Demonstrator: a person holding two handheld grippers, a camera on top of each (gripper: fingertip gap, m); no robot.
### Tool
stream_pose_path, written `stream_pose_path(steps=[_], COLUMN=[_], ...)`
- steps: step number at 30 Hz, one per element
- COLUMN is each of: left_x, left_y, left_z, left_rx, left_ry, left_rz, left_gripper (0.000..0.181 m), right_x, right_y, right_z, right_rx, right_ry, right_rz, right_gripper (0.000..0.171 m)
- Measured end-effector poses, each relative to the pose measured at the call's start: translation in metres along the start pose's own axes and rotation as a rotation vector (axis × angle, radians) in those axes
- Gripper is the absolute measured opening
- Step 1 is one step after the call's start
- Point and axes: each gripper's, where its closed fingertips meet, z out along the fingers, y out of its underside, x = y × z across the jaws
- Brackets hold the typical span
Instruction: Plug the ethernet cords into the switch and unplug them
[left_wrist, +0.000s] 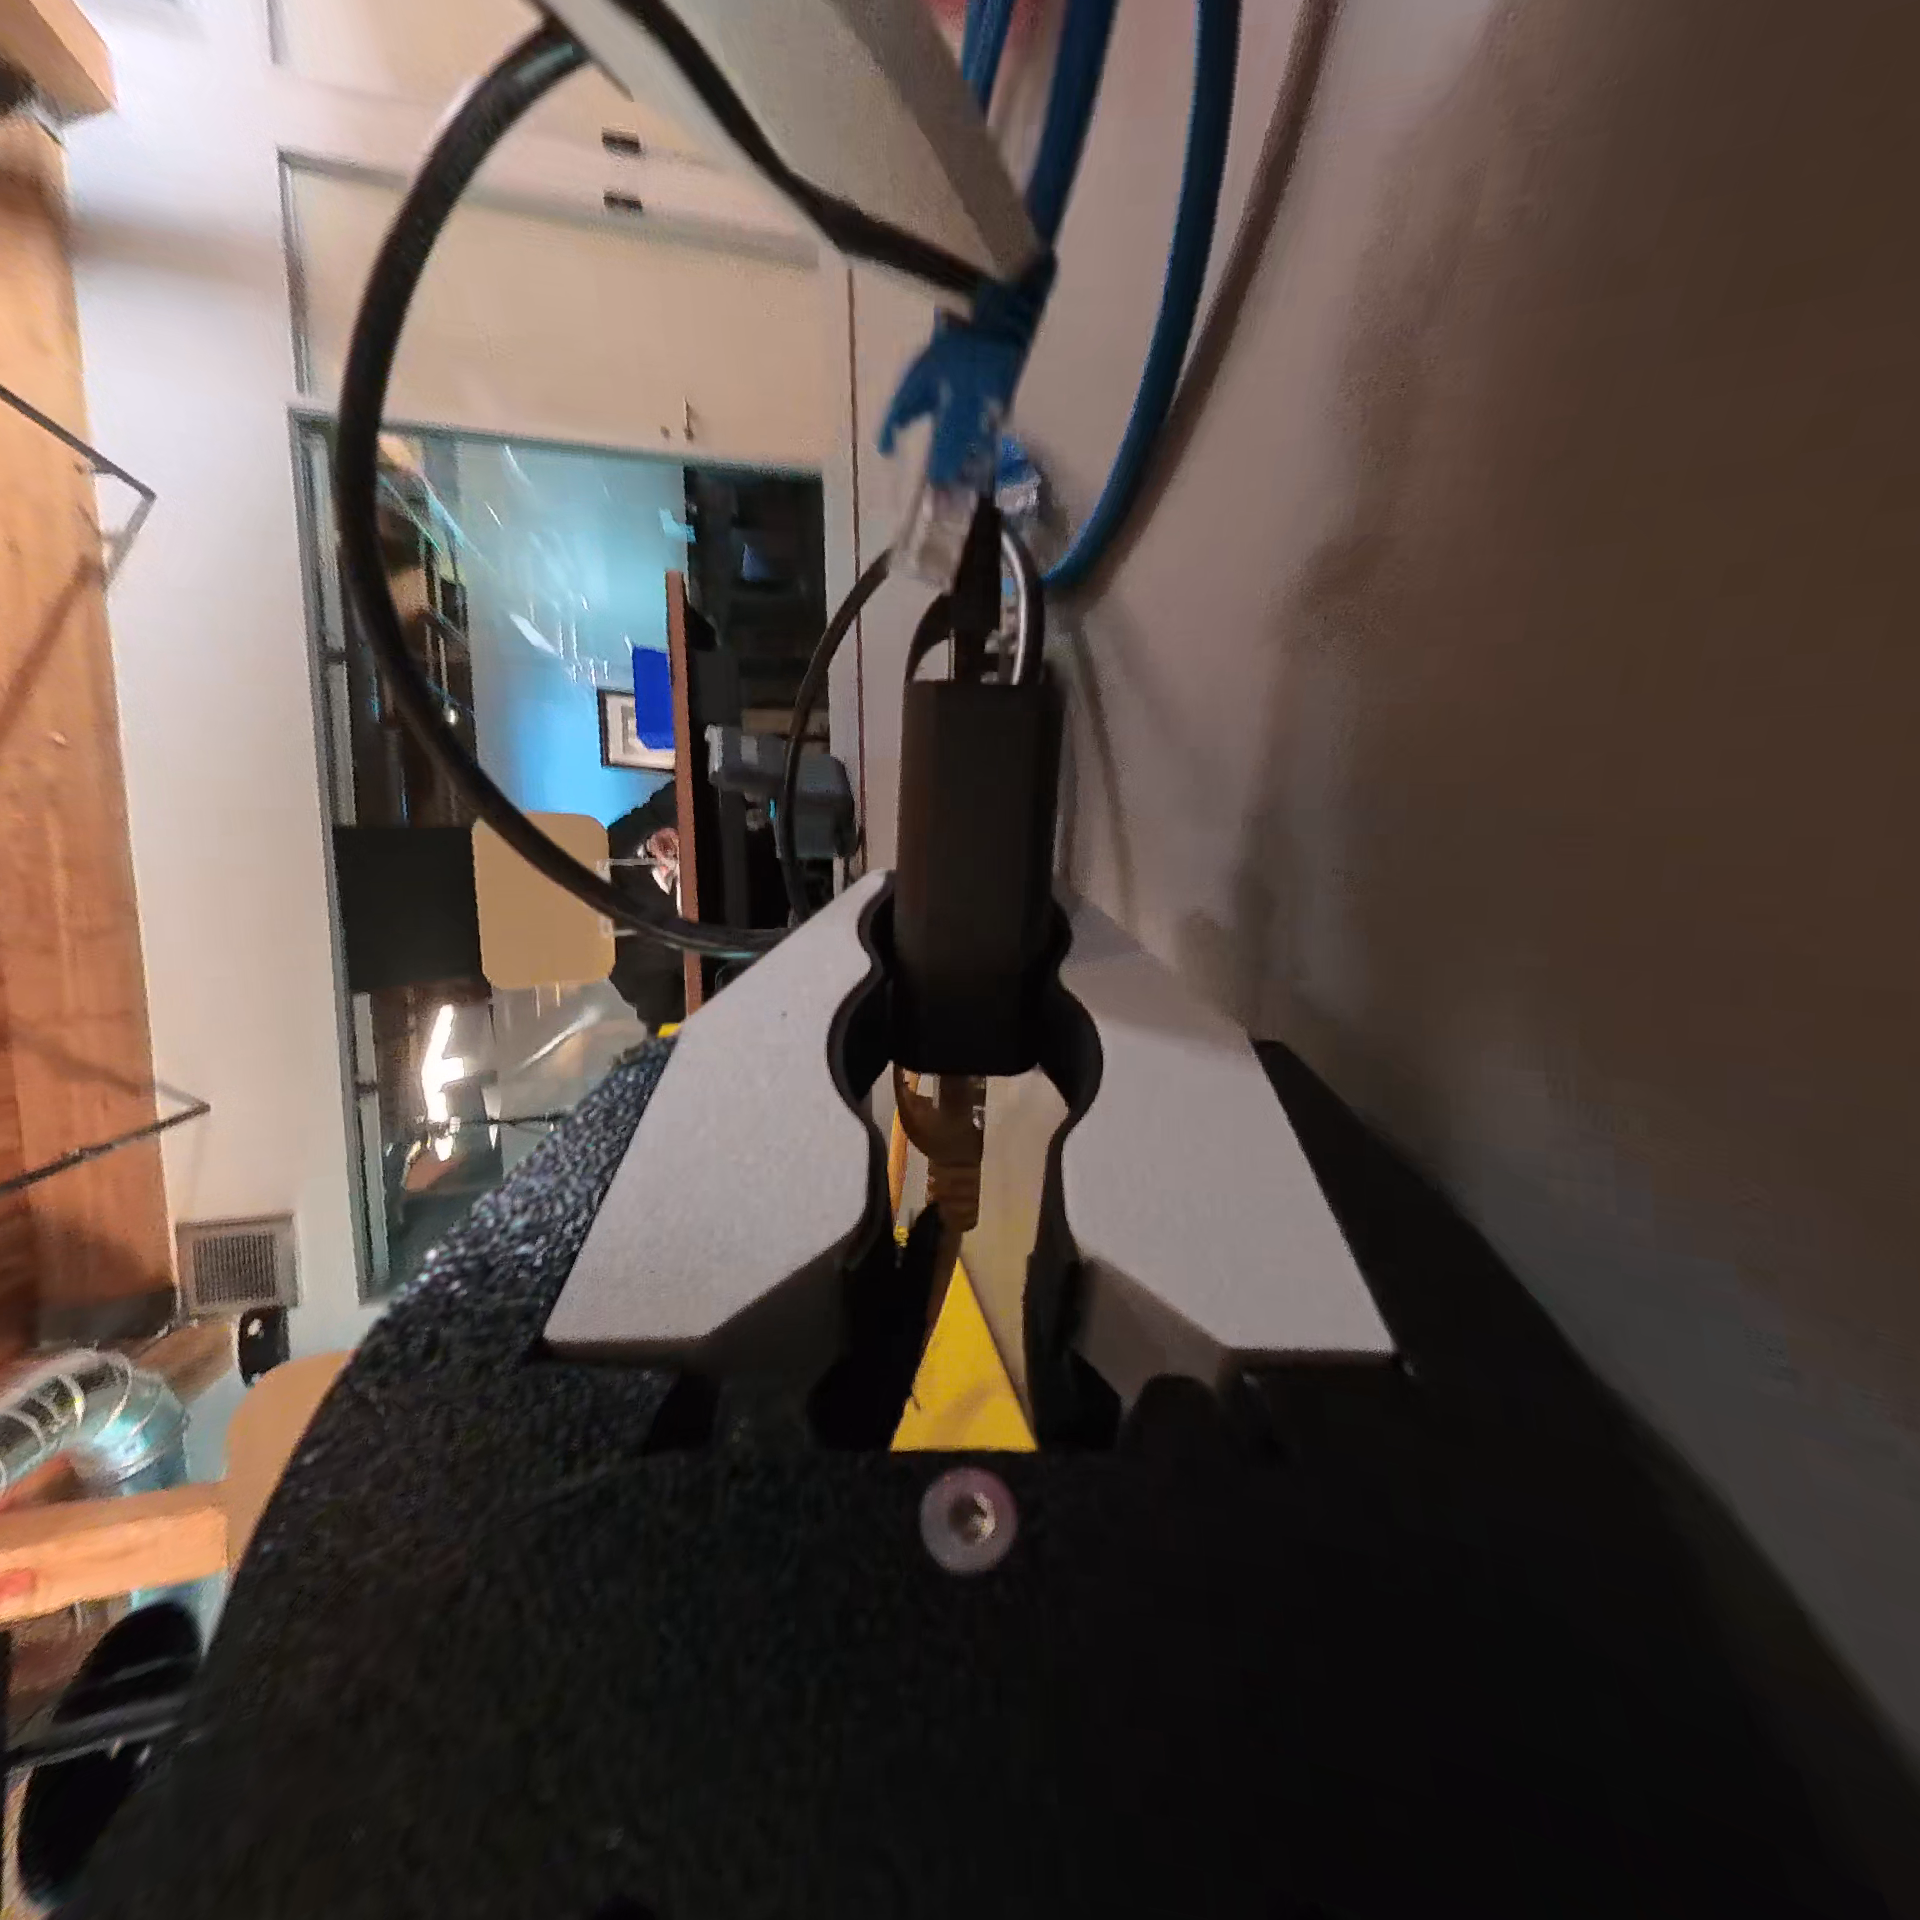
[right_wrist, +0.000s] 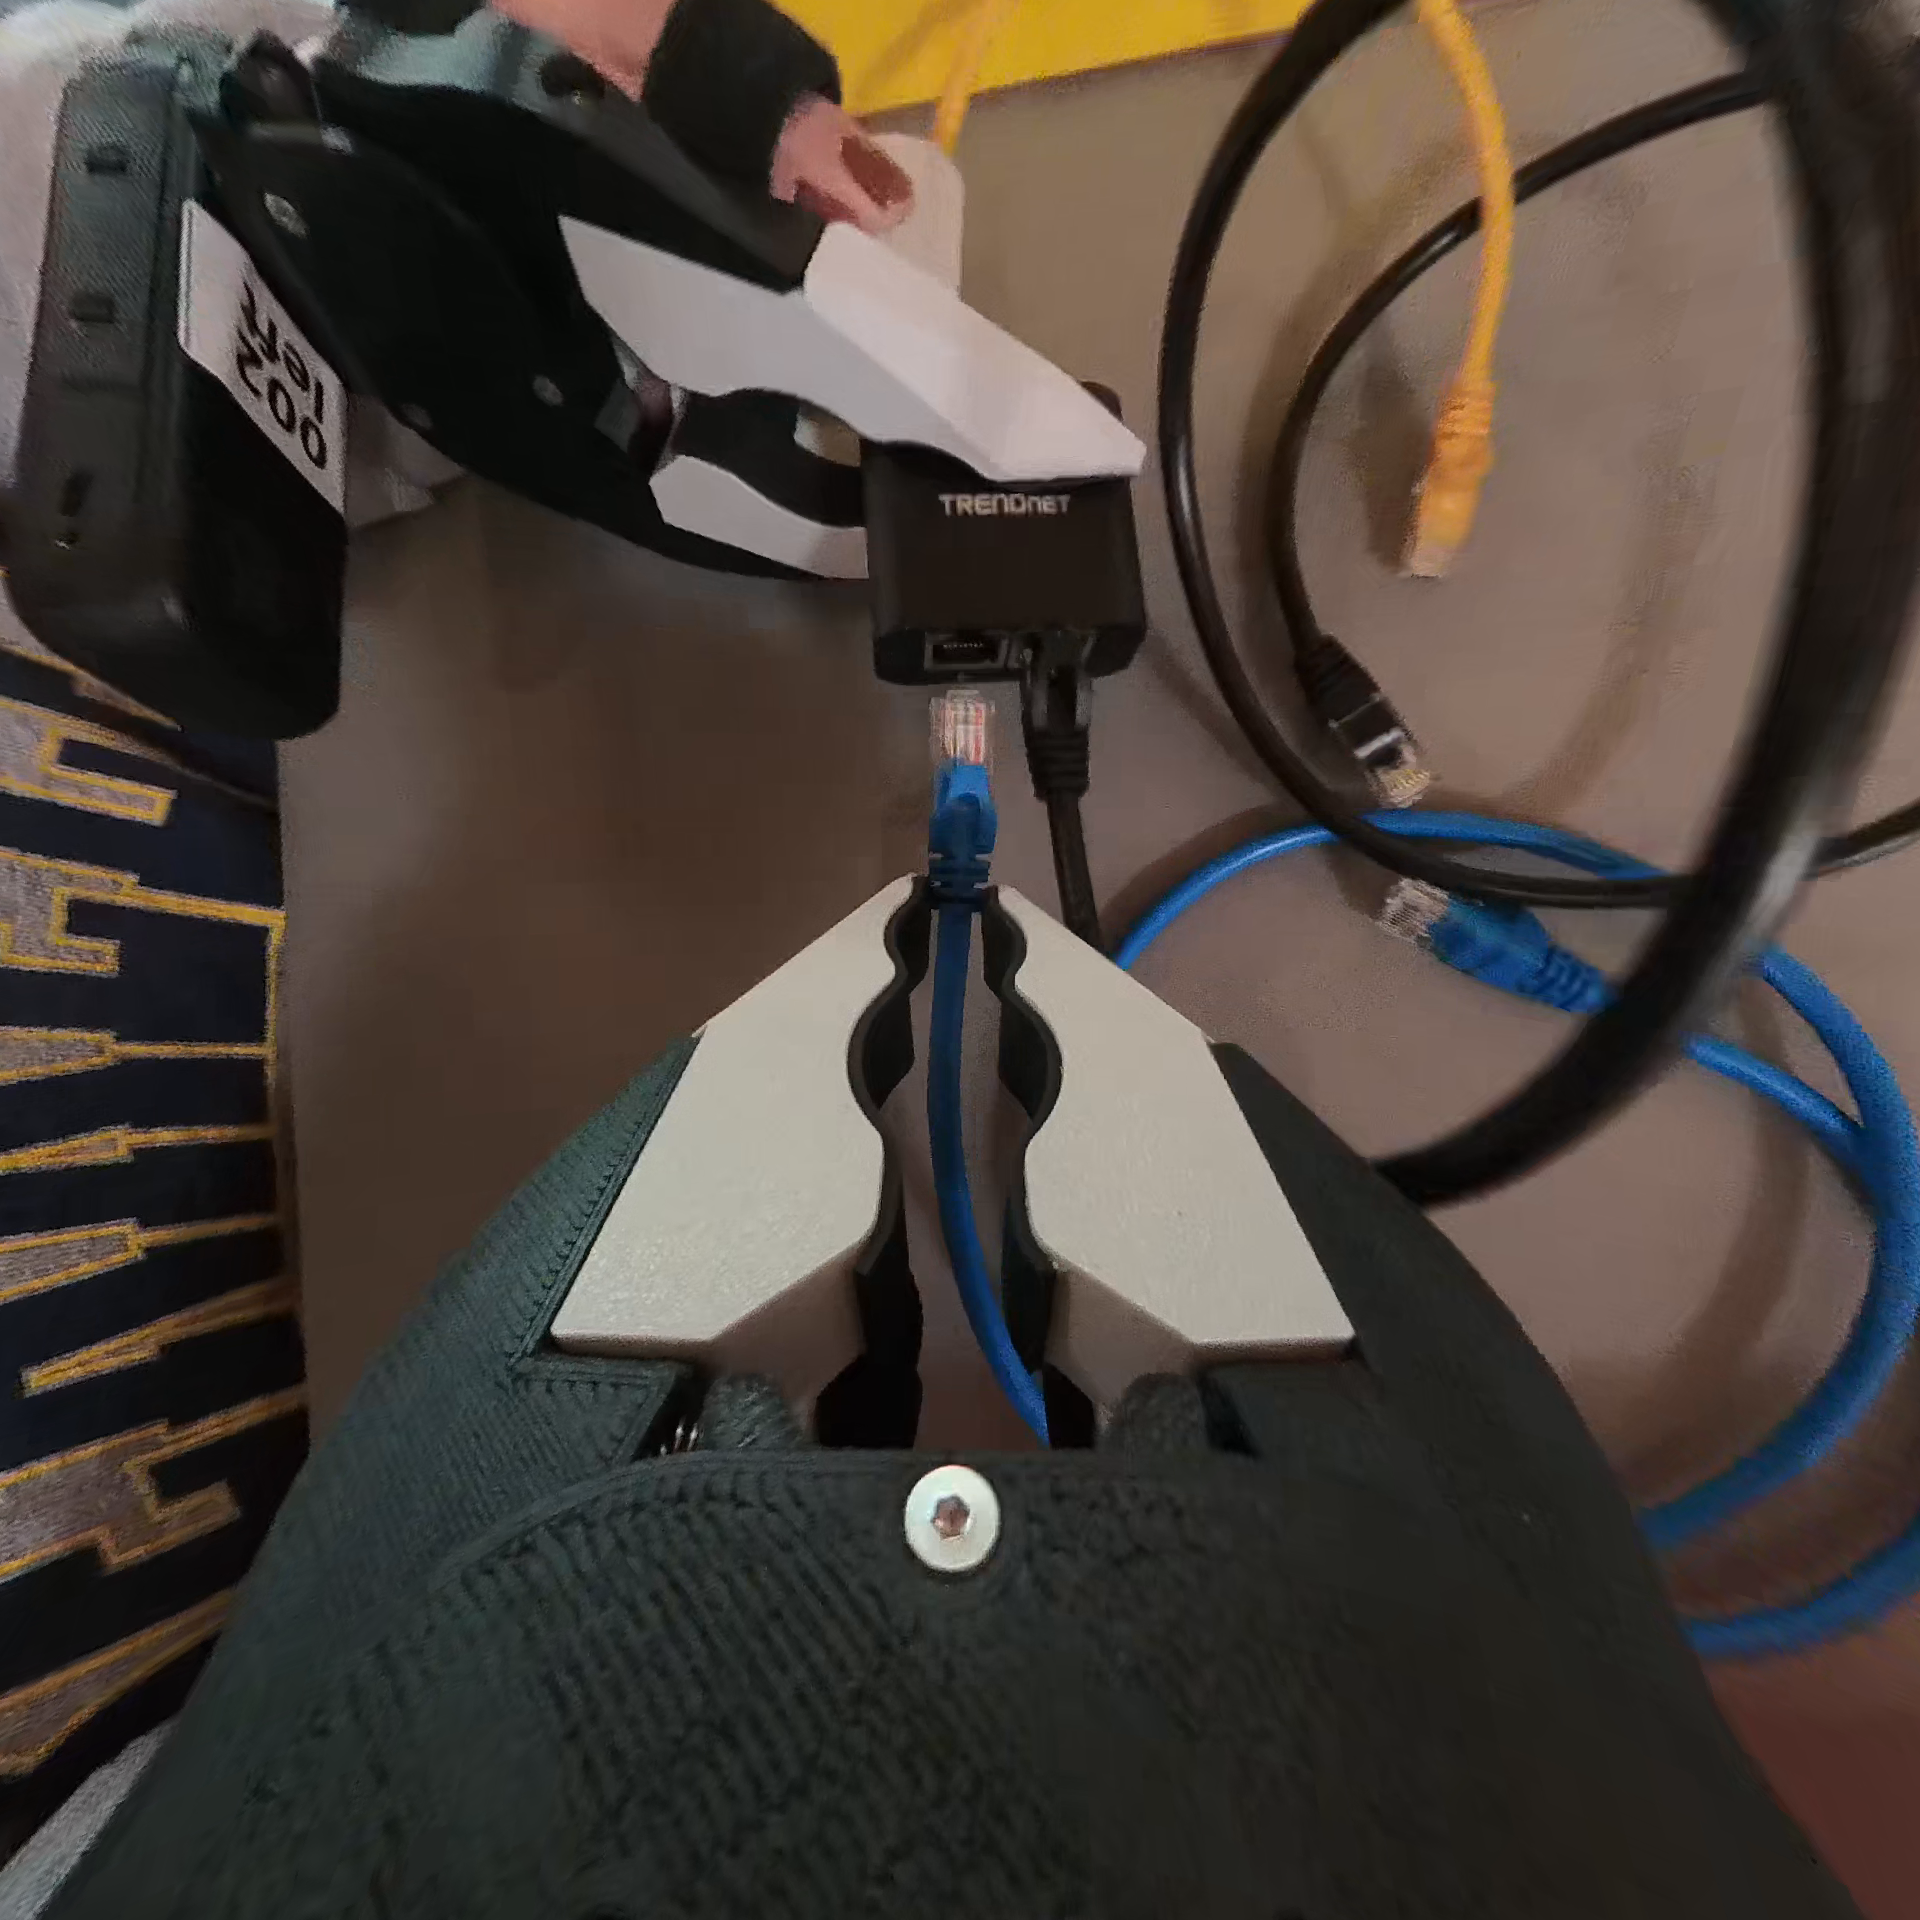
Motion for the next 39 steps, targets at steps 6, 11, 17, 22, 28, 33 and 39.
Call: stream_pose_path(steps=[6,11,17,22,28,33,39], left_x=[0.007,0.011,0.013,0.015,0.02,0.017,0.019], left_y=[-0.003,-0.006,-0.01,-0.012,-0.014,-0.011,-0.007], left_z=[-0.002,-0.002,-0.003,-0.003,-0.002,-0.002,-0.002], left_rx=[0.05,0.047,0.06,0.071,0.073,0.059,0.031], left_ry=[0.029,0.031,0.033,0.046,0.067,0.067,0.08], left_rz=[0.023,0.079,0.094,0.09,0.095,0.066,0.056], left_gripper=[0.021,0.021,0.021,0.021,0.022,0.021,0.022], right_x=[-0.004,-0.005,-0.005,-0.007,-0.008,-0.005,-0.003], right_y=[0.006,0.007,0.008,0.011,0.011,0.0,0.0], right_z=[0.011,0.016,0.017,0.018,0.02,0.017,0.025], right_rx=[-0.052,-0.072,-0.082,-0.095,-0.104,-0.03,0.051], right_ry=[-0.011,-0.001,0.006,-0.003,-0.01,-0.006,0.02], right_rz=[0.015,0.014,0.018,0.01,0.013,0.02,-0.066], right_gripper=[0.008,0.008,0.008,0.008,0.008,0.008,0.008])
